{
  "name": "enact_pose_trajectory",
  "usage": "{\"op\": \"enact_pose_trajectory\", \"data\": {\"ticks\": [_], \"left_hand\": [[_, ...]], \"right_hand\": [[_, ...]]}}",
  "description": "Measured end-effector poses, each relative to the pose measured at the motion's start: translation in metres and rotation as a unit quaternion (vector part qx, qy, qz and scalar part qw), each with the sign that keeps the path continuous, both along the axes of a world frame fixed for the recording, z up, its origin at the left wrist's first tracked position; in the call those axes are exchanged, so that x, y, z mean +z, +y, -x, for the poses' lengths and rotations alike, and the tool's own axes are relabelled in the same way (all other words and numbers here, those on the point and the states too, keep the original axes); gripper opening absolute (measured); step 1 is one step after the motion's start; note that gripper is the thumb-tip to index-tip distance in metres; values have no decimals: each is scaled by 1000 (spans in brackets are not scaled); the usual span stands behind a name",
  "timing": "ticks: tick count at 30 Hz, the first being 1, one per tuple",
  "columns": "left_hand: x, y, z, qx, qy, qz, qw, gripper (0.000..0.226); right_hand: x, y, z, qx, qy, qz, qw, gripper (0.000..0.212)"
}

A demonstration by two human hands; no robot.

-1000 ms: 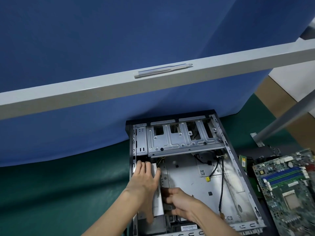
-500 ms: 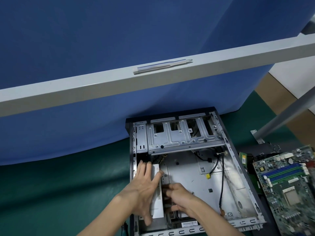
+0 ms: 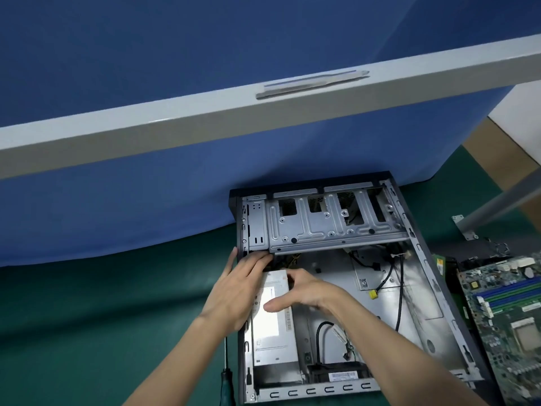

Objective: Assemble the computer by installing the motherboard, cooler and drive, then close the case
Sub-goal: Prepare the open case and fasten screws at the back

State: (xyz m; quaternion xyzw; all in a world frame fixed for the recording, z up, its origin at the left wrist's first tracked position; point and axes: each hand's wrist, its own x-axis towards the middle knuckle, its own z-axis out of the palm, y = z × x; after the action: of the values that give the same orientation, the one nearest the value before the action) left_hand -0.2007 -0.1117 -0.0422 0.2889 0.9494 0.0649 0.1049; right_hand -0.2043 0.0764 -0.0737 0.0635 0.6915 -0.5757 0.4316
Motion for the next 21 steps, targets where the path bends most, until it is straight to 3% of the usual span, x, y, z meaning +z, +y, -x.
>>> {"op": "enact_pose_trajectory", "data": {"ticks": [8, 21], "left_hand": [[-5, 3, 3, 21, 2, -25, 999, 82], [-1, 7, 1, 44, 25, -60, 997, 57]], "right_hand": [[-3, 1, -16, 15, 23, 8, 1000, 67], [0, 1, -30, -9, -15, -1, 1000, 71]]}}
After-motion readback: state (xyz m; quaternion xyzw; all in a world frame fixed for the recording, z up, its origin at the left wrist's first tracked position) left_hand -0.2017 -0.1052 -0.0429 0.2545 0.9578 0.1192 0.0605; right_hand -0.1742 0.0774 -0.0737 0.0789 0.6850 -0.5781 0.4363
